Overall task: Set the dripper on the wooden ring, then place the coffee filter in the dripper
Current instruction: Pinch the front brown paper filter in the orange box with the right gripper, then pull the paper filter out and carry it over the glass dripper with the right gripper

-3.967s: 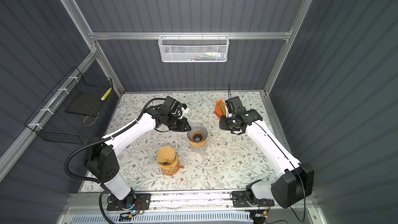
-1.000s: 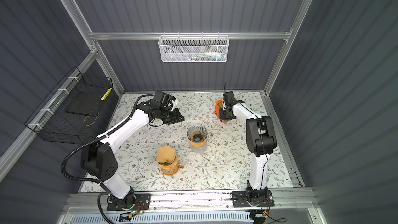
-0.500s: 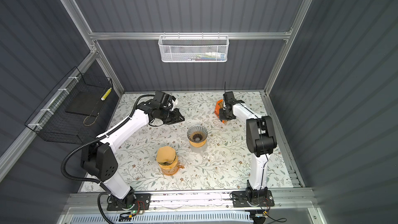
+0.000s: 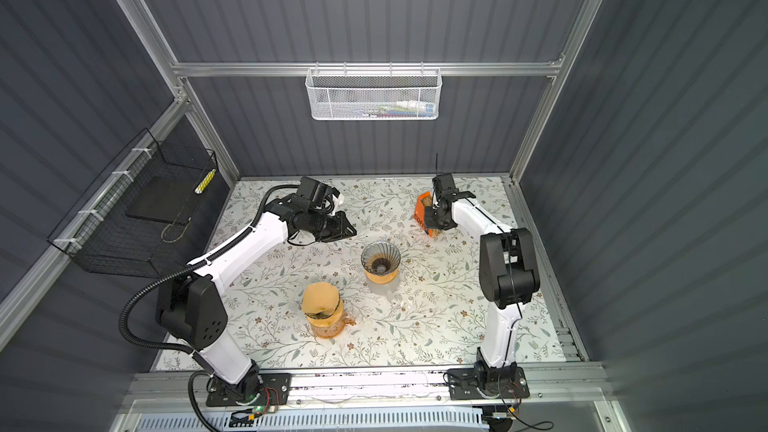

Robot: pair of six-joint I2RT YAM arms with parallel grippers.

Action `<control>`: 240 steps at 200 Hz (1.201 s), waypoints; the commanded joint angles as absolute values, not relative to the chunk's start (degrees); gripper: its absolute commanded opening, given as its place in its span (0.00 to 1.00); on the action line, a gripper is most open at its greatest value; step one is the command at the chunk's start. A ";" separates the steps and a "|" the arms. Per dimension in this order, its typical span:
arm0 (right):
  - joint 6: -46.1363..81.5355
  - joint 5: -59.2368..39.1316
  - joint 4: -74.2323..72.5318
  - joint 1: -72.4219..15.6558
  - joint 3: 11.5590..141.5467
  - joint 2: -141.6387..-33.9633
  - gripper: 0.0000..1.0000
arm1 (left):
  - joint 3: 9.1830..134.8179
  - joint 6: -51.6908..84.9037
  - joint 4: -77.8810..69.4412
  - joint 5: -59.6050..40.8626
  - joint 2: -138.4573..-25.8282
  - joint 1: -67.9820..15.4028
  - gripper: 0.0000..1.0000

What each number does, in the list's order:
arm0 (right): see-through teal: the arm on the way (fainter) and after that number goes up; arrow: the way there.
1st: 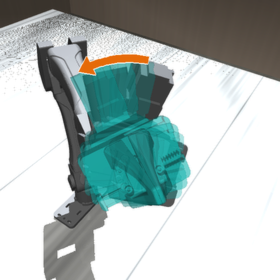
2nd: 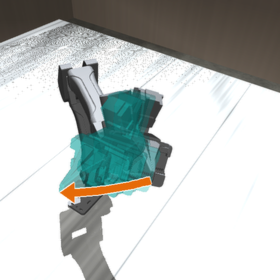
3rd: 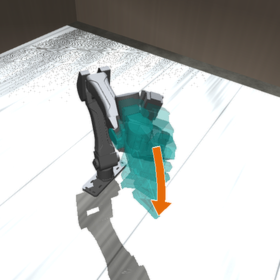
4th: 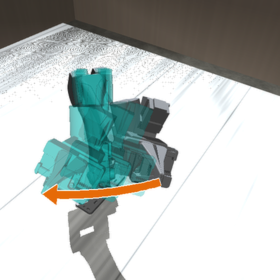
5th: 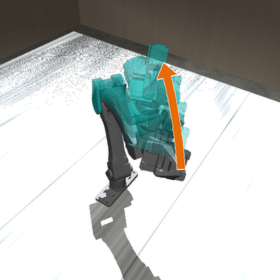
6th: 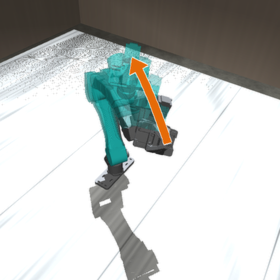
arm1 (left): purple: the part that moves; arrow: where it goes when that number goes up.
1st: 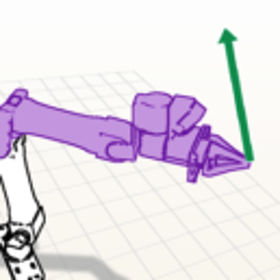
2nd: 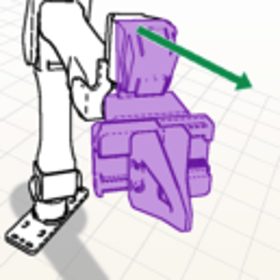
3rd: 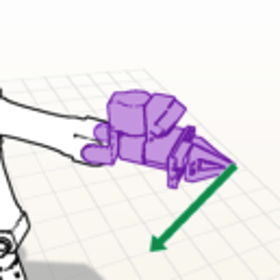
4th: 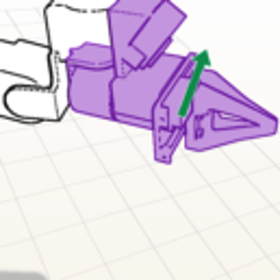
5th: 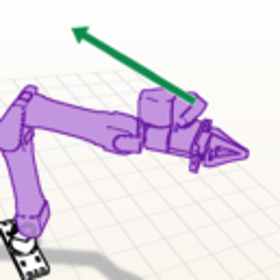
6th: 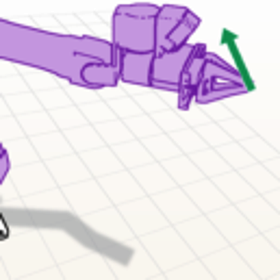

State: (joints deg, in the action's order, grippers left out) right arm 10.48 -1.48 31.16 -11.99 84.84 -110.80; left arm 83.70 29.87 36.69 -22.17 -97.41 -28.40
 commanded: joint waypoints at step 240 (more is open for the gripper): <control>17.70 2.87 43.06 -19.69 69.39 -84.21 0.00 | 74.25 28.71 33.97 -20.94 -84.98 -28.21 0.22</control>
